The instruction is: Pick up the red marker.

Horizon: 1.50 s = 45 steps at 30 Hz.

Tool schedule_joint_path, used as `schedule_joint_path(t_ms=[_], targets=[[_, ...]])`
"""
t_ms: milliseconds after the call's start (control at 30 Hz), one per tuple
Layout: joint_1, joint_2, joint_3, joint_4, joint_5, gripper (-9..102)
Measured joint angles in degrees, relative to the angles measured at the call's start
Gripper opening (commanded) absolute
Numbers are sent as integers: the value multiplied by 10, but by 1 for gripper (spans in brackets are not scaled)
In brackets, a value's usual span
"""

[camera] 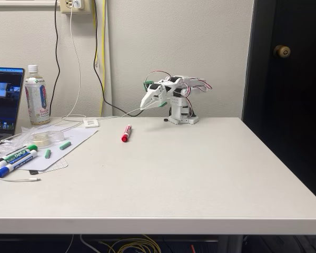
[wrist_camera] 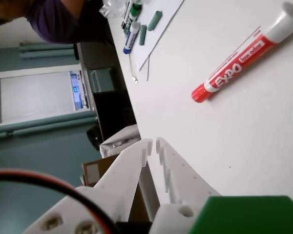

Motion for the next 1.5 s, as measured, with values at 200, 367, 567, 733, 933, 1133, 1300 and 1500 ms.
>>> schedule_joint_path(t_ms=[200,367,567,733,933,1133,1300,1500], targets=[[-3,-410,-360,159,8,0],[-19,-574,-508,182,6,0],[-23,-642,-544,170,35,0],[-4,-651,-550,164,49,0],[-1,-650,-550,184,76,0],[7,-650,-565,217,94,14],[6,-652,-571,250,96,14],[11,-715,-623,285,105,13]])
